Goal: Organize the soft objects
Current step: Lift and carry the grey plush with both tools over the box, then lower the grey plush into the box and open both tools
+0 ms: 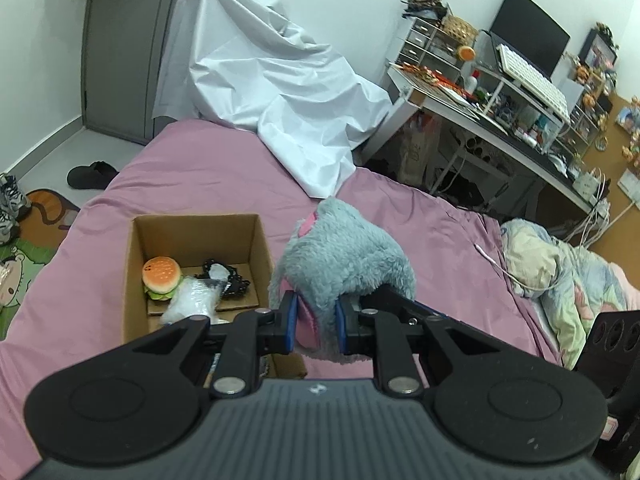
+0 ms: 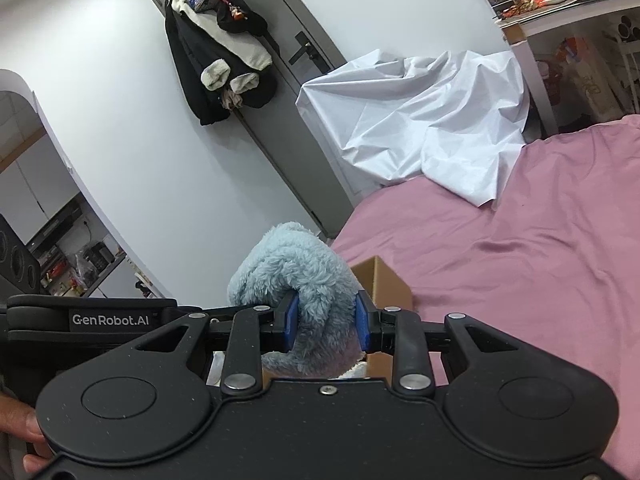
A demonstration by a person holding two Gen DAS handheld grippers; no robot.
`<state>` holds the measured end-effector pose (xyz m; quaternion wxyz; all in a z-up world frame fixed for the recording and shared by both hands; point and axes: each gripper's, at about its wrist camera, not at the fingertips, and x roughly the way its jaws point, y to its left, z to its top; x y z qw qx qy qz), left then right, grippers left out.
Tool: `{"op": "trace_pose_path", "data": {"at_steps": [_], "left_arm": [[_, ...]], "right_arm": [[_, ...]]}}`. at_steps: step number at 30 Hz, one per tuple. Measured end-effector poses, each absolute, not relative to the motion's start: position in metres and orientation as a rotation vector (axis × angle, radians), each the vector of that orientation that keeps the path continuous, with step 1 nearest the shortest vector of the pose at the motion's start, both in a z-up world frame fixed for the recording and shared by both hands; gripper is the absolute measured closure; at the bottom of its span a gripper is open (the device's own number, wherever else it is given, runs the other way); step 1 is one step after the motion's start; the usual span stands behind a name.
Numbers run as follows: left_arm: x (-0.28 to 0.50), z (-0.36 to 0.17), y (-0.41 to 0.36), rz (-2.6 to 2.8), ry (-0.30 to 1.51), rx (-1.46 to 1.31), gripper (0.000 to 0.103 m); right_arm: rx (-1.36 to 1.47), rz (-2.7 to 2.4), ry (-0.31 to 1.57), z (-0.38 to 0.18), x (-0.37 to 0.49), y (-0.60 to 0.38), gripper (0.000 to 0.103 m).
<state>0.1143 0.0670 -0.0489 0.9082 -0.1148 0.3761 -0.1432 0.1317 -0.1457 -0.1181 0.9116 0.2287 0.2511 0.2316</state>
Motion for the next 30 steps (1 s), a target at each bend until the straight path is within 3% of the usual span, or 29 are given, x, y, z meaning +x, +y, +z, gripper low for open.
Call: {"op": "trace_pose_path", "data": {"at_steps": [26, 28, 30], "left_arm": [[0.143, -0.105, 0.126, -0.139, 0.876, -0.277, 0.087], [0.145, -0.11, 0.126, -0.137, 0.894, -0.274, 0.086], [0.146, -0.112, 0.124, -0.135, 0.91, -0.264, 0.085]], "right_arm": [[0.445, 0.45, 0.7, -0.151, 0.147, -0.083, 0.07], [0.445, 0.44, 0.69, -0.147, 0.143, -0.089, 0.067], [0.456, 0.422, 0.683, -0.143, 0.14, -0.096, 0.055]]}}
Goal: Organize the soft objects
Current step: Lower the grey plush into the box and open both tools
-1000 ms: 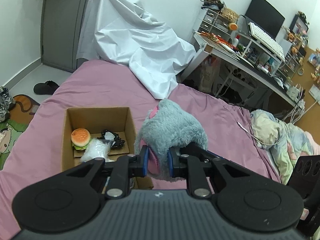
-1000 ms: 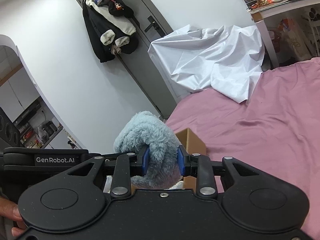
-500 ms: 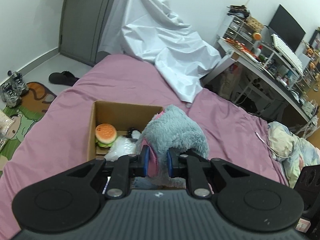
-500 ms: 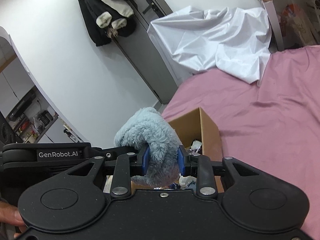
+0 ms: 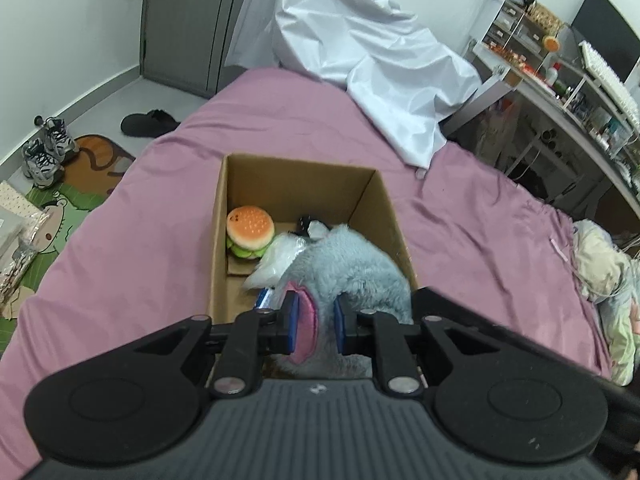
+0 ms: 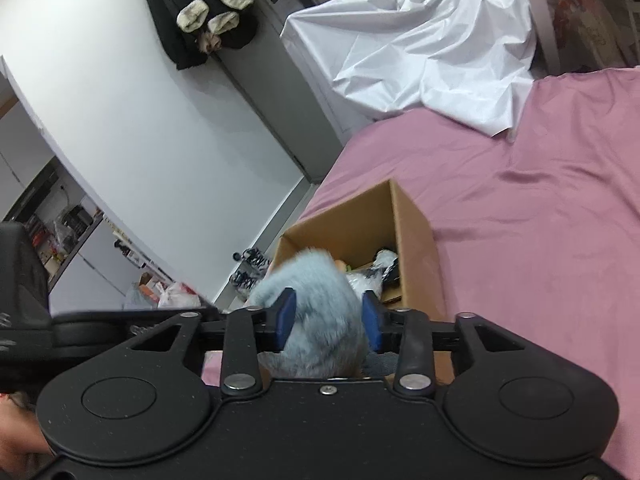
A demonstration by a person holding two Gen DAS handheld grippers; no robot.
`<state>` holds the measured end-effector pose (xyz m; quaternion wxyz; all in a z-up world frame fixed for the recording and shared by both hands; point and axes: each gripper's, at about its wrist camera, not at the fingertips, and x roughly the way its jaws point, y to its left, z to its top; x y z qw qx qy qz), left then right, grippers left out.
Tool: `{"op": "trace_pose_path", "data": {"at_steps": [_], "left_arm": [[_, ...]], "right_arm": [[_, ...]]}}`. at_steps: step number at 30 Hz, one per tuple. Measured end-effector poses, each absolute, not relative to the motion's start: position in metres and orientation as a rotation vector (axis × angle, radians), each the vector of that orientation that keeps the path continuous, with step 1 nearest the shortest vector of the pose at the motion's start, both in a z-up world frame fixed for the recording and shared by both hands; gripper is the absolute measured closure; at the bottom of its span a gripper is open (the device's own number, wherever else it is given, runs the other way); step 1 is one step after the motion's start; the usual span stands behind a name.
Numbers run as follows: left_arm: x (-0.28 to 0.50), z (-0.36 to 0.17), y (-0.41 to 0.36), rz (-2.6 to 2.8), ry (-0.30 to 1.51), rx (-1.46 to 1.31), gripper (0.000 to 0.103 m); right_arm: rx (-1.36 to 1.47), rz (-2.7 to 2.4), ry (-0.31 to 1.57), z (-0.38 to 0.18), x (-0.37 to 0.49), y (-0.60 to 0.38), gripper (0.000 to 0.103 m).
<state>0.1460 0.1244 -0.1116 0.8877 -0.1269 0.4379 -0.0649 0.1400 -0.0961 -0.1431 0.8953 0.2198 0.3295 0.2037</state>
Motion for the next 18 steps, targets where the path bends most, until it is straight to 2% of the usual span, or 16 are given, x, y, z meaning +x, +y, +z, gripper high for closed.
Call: {"op": "trace_pose_path", "data": {"at_steps": [4, 7, 12, 16, 18], "left_arm": [[0.146, -0.104, 0.118, -0.134, 0.916, -0.234, 0.08], [0.14, -0.094, 0.114, -0.137, 0.898, -0.226, 0.069], [0.126, -0.077, 0.111, -0.129, 0.83, -0.187, 0.04], [0.114, -0.067, 0.113, -0.117, 0.781, -0.159, 0.031], [0.109, -0.064, 0.112, -0.12, 0.767, -0.139, 0.028]], "right_arm": [[0.452, 0.402, 0.669, -0.134, 0.134, -0.11, 0.044], [0.445, 0.393, 0.664, -0.128, 0.13, -0.119, 0.037], [0.428, 0.371, 0.646, -0.117, 0.122, -0.131, 0.023], [0.41, 0.361, 0.636, -0.109, 0.115, -0.137, 0.017], [0.398, 0.352, 0.631, -0.106, 0.111, -0.139, 0.011]]}}
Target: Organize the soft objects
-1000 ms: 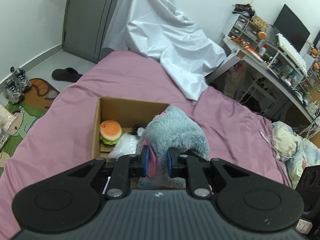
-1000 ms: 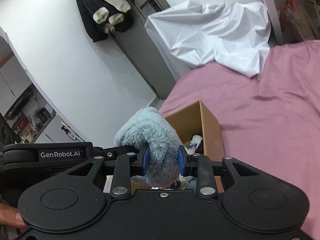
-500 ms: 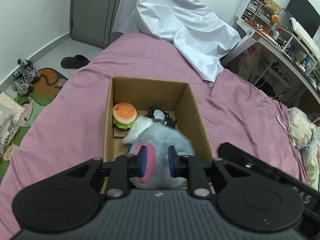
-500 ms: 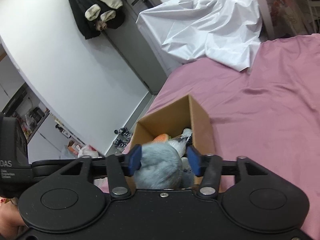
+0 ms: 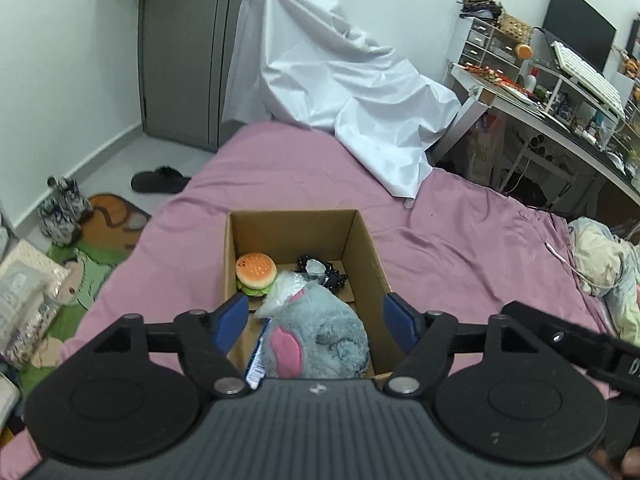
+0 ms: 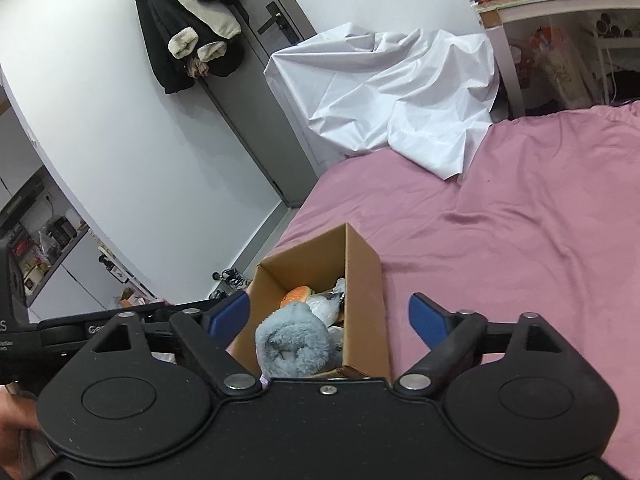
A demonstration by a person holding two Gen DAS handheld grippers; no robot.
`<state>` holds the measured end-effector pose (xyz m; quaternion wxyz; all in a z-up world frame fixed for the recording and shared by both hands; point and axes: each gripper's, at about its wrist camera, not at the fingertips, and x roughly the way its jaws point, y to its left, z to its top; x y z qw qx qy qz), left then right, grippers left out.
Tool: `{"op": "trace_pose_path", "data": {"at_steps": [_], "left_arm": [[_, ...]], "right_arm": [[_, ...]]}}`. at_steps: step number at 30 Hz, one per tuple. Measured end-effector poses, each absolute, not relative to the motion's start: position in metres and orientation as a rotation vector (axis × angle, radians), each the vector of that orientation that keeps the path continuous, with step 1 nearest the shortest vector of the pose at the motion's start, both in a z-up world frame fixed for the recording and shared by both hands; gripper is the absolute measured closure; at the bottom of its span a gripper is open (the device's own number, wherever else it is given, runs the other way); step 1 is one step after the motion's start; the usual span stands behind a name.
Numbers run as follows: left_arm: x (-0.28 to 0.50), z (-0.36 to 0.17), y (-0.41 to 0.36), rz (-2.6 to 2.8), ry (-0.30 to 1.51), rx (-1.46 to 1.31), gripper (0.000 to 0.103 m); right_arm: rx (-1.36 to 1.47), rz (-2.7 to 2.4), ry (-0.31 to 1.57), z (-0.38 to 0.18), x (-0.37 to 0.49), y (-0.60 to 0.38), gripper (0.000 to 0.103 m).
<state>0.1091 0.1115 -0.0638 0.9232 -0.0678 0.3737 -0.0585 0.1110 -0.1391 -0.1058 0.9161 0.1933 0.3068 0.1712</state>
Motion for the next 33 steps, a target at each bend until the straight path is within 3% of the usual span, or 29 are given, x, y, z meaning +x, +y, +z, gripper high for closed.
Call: {"op": "trace_pose_path", "data": {"at_steps": [6, 18, 33], "left_arm": [[0.088, -0.057, 0.112, -0.151, 0.74, -0.066, 0.026], [0.057, -0.041, 0.118, -0.173, 0.714, 0.001, 0.008], [0.04, -0.02, 0.141, -0.245, 0.75, 0.033, 0.006]], "right_arm": [[0.365, 0.317, 0.619, -0.098, 0.1, -0.147, 0.0], [0.302, 0.297, 0.643, -0.087, 0.079, -0.146, 0.0], [0.258, 0.304, 0.66, -0.072, 0.054, -0.143, 0.0]]}}
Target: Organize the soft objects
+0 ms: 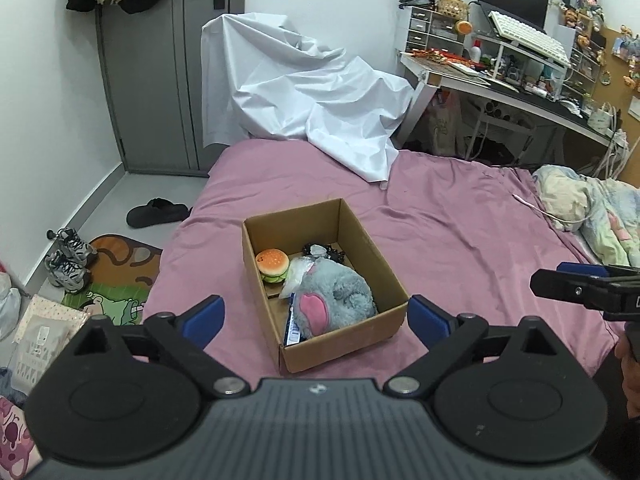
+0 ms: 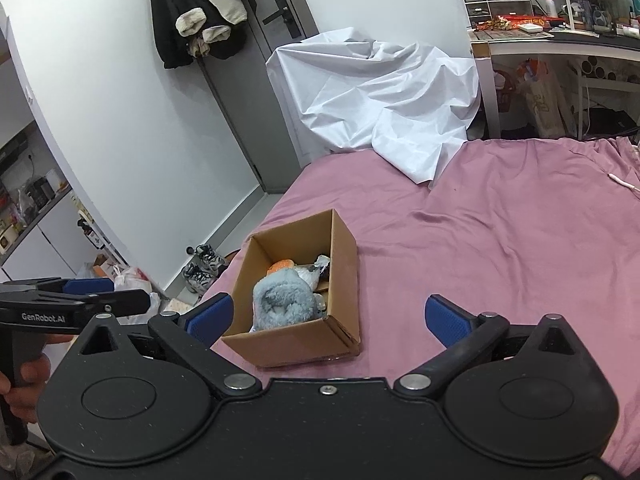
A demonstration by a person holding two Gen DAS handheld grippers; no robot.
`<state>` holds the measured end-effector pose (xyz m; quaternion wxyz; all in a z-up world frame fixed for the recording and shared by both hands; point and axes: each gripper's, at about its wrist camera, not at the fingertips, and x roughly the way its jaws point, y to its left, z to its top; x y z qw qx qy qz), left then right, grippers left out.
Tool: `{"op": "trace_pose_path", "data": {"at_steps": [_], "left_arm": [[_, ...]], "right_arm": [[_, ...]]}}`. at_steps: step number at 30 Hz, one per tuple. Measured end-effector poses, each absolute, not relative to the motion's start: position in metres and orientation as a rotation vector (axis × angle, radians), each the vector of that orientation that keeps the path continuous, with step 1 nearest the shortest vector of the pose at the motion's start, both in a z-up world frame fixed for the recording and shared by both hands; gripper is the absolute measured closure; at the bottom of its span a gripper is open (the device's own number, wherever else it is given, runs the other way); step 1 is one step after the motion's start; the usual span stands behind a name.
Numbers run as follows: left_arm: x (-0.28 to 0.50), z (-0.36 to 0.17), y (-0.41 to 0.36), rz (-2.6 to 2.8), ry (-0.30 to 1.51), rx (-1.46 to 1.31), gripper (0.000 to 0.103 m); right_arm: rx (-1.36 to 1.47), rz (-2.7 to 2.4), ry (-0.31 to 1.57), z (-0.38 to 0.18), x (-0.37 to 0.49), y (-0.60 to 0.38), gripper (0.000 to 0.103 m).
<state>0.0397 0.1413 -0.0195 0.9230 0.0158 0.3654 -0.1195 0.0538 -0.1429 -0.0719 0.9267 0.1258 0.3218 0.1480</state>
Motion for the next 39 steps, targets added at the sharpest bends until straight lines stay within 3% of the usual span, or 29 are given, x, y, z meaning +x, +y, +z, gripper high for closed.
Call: {"op": "trace_pose_path", "data": {"at_steps": [19, 39], "left_arm": [[0.027, 0.003, 0.165, -0.281, 0.741, 0.003, 0.006], [0.002, -0.008, 0.163, -0.293, 0.775, -0.03, 0.006]], "right_arm": [[0.233, 0.32, 0.677, -0.06, 0.032, -0.146, 0.0], [0.213, 0.336, 0.712, -0.055, 0.027, -0.145, 0.0]]}}
